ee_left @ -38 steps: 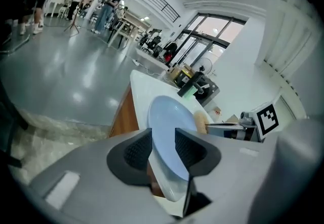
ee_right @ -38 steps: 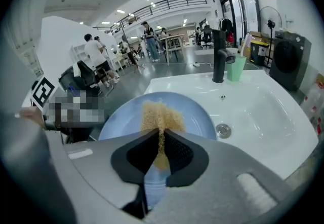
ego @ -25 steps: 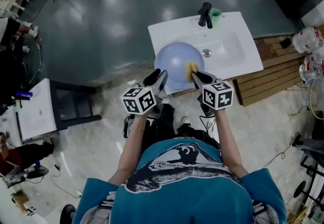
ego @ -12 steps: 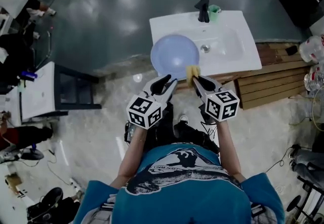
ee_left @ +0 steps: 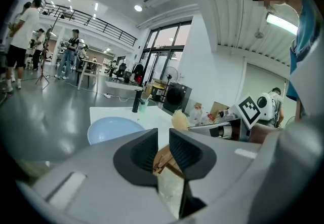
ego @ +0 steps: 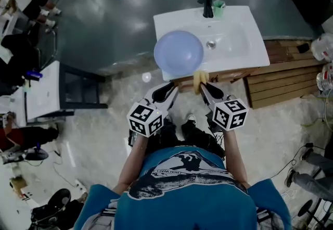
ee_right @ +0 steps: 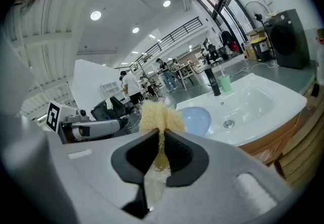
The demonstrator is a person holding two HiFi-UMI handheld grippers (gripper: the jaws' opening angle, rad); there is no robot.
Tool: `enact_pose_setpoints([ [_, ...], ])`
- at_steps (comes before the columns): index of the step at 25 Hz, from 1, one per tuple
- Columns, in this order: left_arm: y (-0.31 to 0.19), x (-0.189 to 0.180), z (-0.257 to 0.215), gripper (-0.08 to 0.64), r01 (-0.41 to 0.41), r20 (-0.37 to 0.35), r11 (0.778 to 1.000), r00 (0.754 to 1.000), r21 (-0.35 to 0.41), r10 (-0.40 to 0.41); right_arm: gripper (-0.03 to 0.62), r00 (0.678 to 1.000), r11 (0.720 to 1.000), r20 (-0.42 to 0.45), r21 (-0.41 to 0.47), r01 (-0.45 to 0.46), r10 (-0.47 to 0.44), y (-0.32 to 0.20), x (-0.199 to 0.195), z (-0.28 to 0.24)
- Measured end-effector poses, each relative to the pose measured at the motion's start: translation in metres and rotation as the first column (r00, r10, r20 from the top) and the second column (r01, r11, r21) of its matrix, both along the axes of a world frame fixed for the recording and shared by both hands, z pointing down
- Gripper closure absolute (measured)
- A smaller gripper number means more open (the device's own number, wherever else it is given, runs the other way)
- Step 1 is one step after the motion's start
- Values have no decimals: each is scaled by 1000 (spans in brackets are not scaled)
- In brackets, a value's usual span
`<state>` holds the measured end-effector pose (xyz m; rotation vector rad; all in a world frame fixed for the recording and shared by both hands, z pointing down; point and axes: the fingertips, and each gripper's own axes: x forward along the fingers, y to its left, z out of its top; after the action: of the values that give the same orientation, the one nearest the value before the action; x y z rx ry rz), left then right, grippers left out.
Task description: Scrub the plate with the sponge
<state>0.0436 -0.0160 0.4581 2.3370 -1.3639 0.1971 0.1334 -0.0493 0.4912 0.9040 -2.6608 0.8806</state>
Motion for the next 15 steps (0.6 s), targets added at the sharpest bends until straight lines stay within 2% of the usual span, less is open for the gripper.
enact_pose_setpoints([
  [9,24,-15,2,554,-25,-5,1000,1000,7,25,561,998,998,5,25,-62,62,24,-5,-7],
  [15,50,-25,-1,549,-90,-18,996,996,8,90,563,993,993,-18,32,-117,117,51,-15,-9],
])
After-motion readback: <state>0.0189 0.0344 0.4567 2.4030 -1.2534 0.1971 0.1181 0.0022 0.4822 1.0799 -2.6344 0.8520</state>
